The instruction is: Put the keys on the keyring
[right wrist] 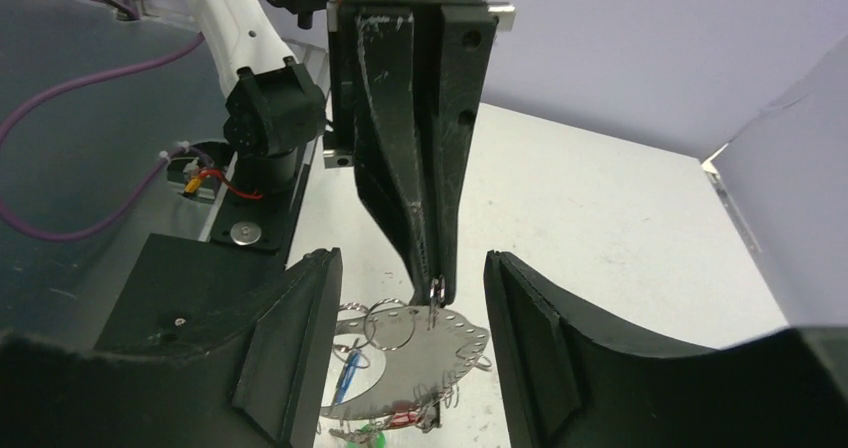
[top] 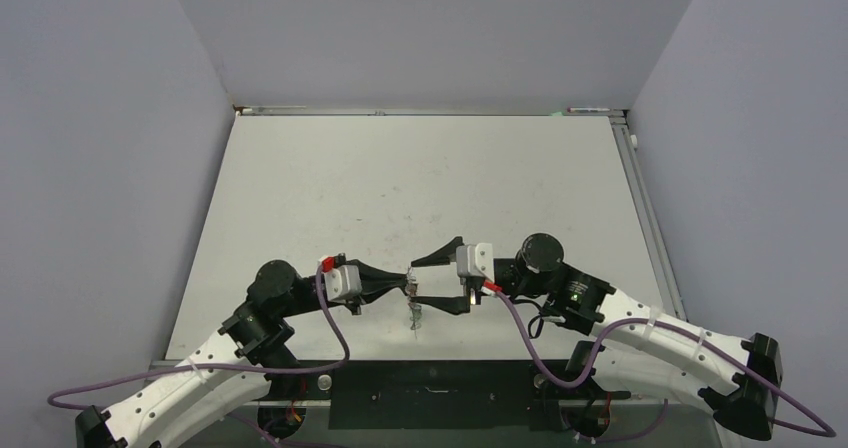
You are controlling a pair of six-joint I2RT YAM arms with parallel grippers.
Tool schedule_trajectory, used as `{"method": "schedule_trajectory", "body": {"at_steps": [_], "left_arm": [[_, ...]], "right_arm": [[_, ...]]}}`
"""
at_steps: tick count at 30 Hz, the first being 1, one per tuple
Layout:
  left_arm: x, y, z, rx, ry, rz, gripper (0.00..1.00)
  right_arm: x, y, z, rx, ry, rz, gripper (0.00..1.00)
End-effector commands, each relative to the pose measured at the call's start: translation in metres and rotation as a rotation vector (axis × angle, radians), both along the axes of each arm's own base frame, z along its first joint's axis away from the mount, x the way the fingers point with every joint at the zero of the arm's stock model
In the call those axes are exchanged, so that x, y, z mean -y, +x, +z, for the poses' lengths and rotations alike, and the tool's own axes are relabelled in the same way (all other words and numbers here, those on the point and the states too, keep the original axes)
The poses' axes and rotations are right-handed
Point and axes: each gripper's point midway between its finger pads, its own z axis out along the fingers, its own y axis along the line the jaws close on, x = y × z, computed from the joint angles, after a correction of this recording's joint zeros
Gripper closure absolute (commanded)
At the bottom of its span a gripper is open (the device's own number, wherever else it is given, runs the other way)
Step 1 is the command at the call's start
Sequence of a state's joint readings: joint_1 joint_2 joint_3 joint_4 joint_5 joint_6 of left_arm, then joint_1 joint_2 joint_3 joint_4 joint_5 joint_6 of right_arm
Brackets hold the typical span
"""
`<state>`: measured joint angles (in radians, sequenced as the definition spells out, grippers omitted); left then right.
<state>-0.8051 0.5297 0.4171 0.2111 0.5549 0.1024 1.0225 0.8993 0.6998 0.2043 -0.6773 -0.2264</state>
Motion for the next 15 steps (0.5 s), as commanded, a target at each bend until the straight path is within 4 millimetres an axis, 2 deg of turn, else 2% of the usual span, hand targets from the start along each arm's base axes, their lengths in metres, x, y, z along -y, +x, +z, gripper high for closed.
{"method": "schedule_trajectory", "body": {"at_steps": [1, 6, 10, 15], "left_arm": [[-0.004, 0.005, 0.030, 0.075, -0.043, 0.034, 1.00], [-0.005, 0.005, 0.028, 0.077, -0.025, 0.037, 1.00], [-0.004, 0.007, 0.025, 0.080, -0.009, 0.040, 1.00], [-0.003, 0.009, 0.021, 0.072, 0.011, 0.046, 1.00]], "right_arm": [[-0.001, 0.009, 0.037, 0.051, 0.056, -0.051, 0.42], [-0.002, 0.026, 0.036, 0.046, -0.062, -0.137, 0.41], [-0.008, 0.024, 0.017, 0.045, -0.159, -0.115, 0.48], [-0.013, 0.020, 0.013, 0.034, -0.148, -0.089, 0.50]]}}
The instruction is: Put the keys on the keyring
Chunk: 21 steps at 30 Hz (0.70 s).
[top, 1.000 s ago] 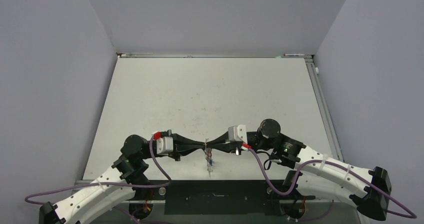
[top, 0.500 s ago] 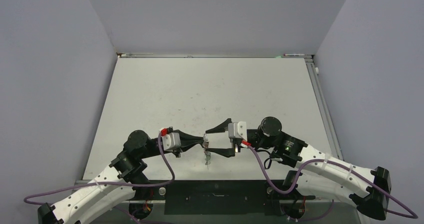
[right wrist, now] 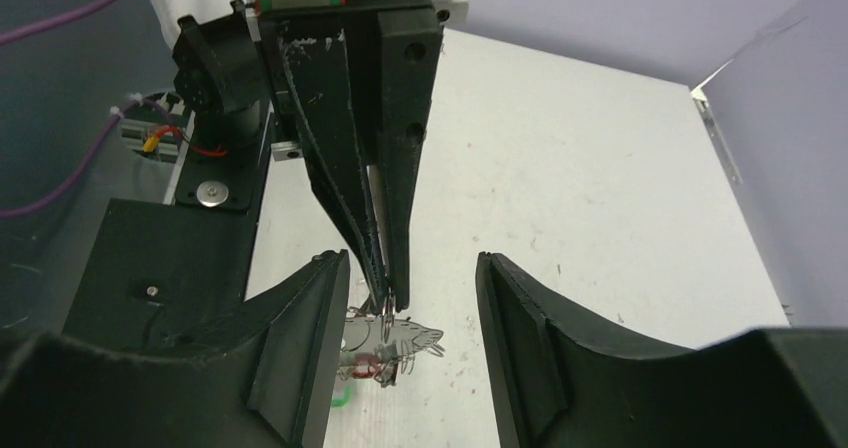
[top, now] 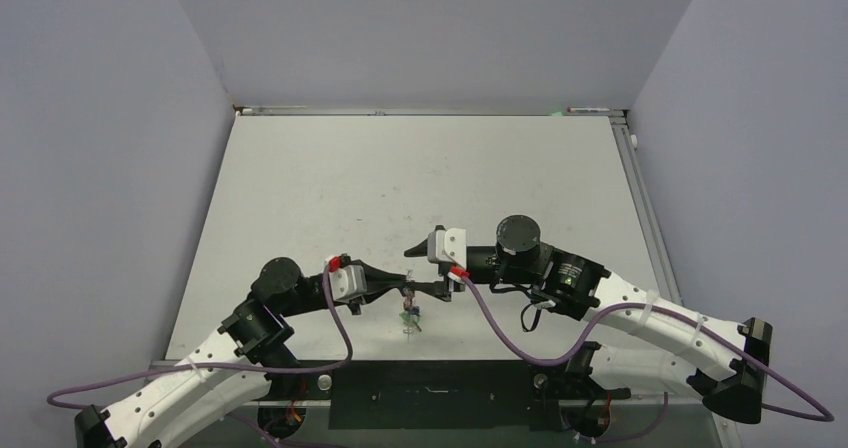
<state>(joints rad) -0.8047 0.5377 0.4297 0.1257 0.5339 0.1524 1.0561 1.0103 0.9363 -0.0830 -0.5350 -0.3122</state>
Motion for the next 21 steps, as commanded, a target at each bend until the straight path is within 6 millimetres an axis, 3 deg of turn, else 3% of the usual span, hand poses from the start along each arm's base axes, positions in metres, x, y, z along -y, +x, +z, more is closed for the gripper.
{"method": "schedule_trajectory", "body": {"at_steps": [1, 9, 21], "left_arm": [[-0.001, 0.005, 0.036, 0.081, -0.055, 0.022, 1.00], [0.000, 0.004, 0.034, 0.079, -0.050, 0.010, 1.00], [0.000, 0.003, 0.035, 0.082, -0.055, 0.010, 1.00]], "right_arm": [[-0.002, -0.002, 0.000, 0.020, -0.005, 0.013, 0.50], [-0.006, 0.000, -0.021, 0.021, -0.051, 0.006, 0.60], [-0.009, 0.002, -0.042, 0.012, -0.115, -0.004, 0.61]]}}
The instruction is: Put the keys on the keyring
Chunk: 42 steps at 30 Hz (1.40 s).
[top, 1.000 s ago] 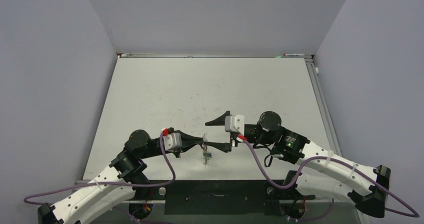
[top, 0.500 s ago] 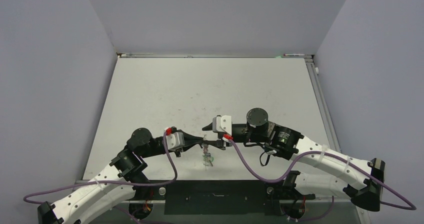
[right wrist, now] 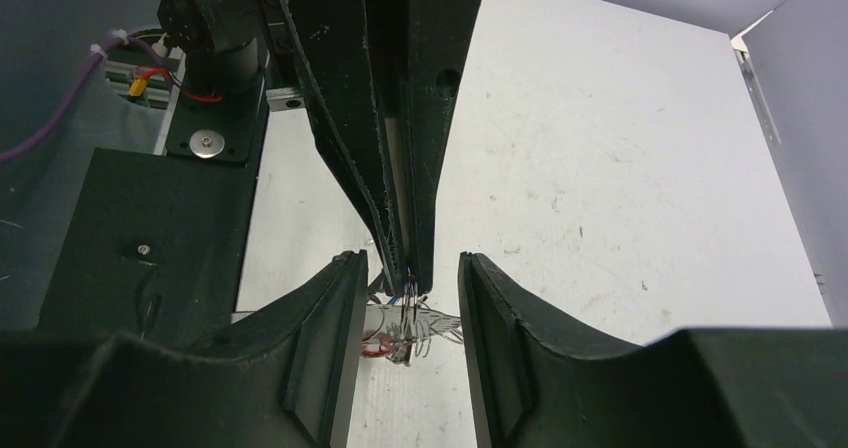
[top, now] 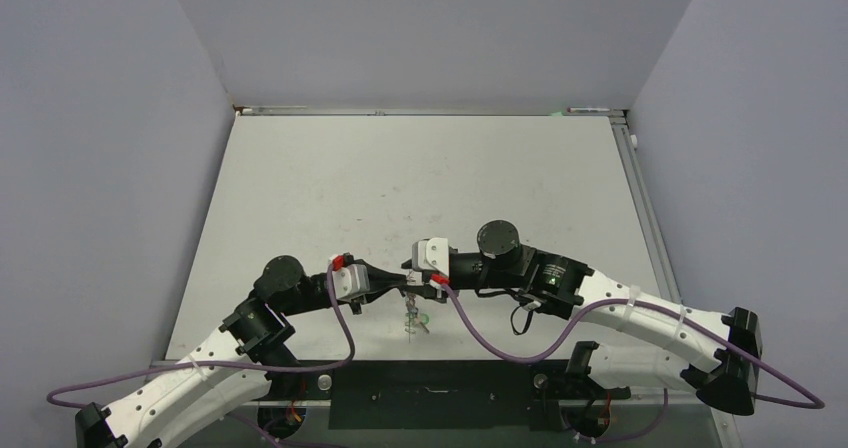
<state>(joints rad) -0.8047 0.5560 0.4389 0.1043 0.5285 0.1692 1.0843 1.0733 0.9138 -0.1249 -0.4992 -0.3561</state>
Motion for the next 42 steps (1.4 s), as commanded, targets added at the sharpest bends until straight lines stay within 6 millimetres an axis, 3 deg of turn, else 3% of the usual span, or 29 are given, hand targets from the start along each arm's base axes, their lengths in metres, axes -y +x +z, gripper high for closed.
{"method": "schedule_trajectory", "body": {"at_steps": [1, 25, 27, 31, 34, 40, 42], "left_arm": [[-0.001, 0.001, 0.040, 0.087, -0.081, 0.004, 1.00], [-0.001, -0.003, 0.043, 0.089, -0.090, -0.013, 1.00], [0.000, -0.003, 0.041, 0.088, -0.086, -0.015, 1.00], [-0.001, -0.003, 0.041, 0.091, -0.086, -0.014, 1.00], [0.000, -0.003, 0.041, 0.091, -0.086, -0.017, 1.00], [0.000, -0.003, 0.041, 0.091, -0.085, -0.018, 1.00], [0.000, -0.003, 0.041, 0.092, -0.084, -0.015, 1.00]], "right_arm": [[-0.002, 0.002, -0.001, 0.025, 0.001, -0.007, 0.62], [0.002, 0.010, -0.004, 0.049, -0.001, -0.053, 0.89], [0.002, 0.010, -0.004, 0.049, 0.002, -0.057, 0.88], [0.002, 0.013, -0.002, 0.048, 0.010, -0.074, 0.74], [0.002, 0.012, -0.002, 0.043, 0.013, -0.075, 0.74], [0.003, 0.009, -0.001, 0.045, 0.015, -0.059, 0.94], [0.003, 0.009, -0.001, 0.044, 0.015, -0.059, 0.95]]}}
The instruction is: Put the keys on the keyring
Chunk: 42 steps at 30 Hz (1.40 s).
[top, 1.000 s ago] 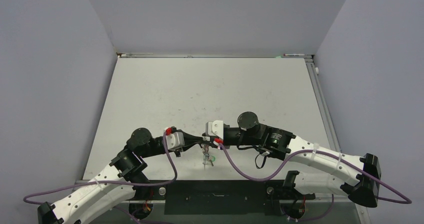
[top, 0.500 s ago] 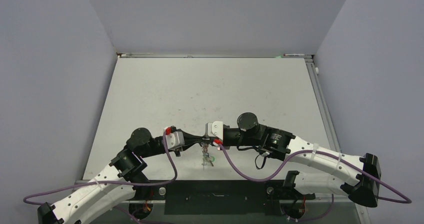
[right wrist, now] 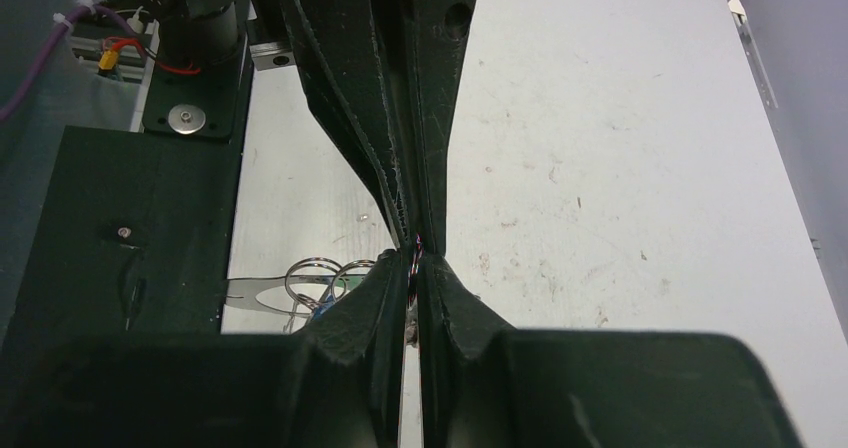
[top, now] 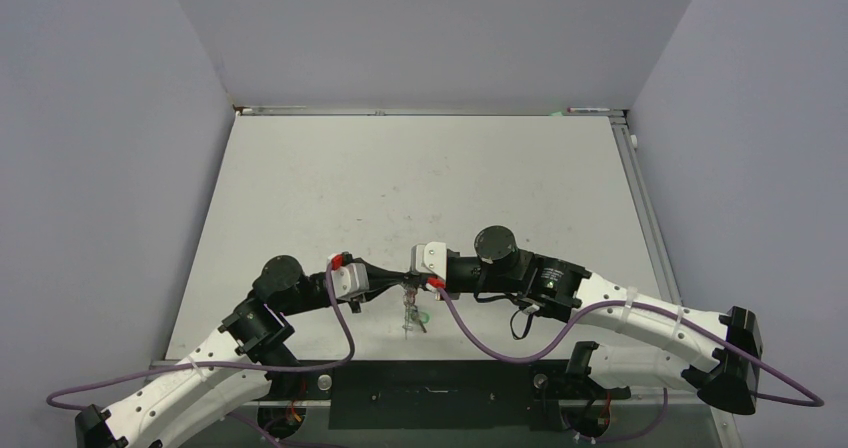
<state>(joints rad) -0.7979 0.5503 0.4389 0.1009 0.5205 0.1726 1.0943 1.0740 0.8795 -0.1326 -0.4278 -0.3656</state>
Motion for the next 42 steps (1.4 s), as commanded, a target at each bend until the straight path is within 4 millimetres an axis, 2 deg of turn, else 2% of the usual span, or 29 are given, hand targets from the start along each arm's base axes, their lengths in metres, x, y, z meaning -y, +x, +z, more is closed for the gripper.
{"method": "schedule_trajectory", "body": {"at_steps": [1, 9, 12, 14, 16, 20, 29, 35, 38, 42], "left_arm": [[0.002, -0.005, 0.039, 0.088, -0.080, -0.030, 1.00], [0.001, -0.005, 0.038, 0.099, -0.075, -0.029, 1.00], [0.001, -0.005, 0.038, 0.101, -0.075, -0.026, 1.00], [0.001, -0.004, 0.038, 0.100, -0.074, -0.025, 1.00], [0.001, -0.004, 0.038, 0.101, -0.074, -0.022, 1.00], [0.001, -0.003, 0.037, 0.100, -0.070, -0.019, 1.00], [0.000, -0.003, 0.037, 0.102, -0.071, -0.020, 1.00], [0.000, -0.004, 0.038, 0.106, -0.075, -0.021, 1.00], [-0.001, -0.005, 0.039, 0.109, -0.078, -0.021, 1.00], [0.000, -0.005, 0.039, 0.108, -0.079, -0.025, 1.00]], "right_arm": [[-0.002, 0.001, 0.019, 0.040, 0.064, -0.001, 0.95], [0.001, 0.003, 0.020, 0.049, 0.072, -0.012, 0.93], [0.002, 0.004, 0.024, 0.054, 0.084, -0.025, 0.65], [0.002, 0.004, 0.026, 0.055, 0.091, -0.026, 0.62], [0.002, 0.003, 0.026, 0.056, 0.090, -0.023, 0.63], [0.002, 0.004, 0.026, 0.059, 0.090, -0.023, 0.70], [0.001, 0.005, 0.021, 0.050, 0.080, -0.026, 0.72], [-0.002, 0.003, 0.019, 0.041, 0.080, -0.012, 0.91], [-0.003, 0.004, 0.017, 0.037, 0.075, -0.014, 0.91], [-0.004, 0.004, 0.015, 0.028, 0.070, -0.015, 0.82]]}}
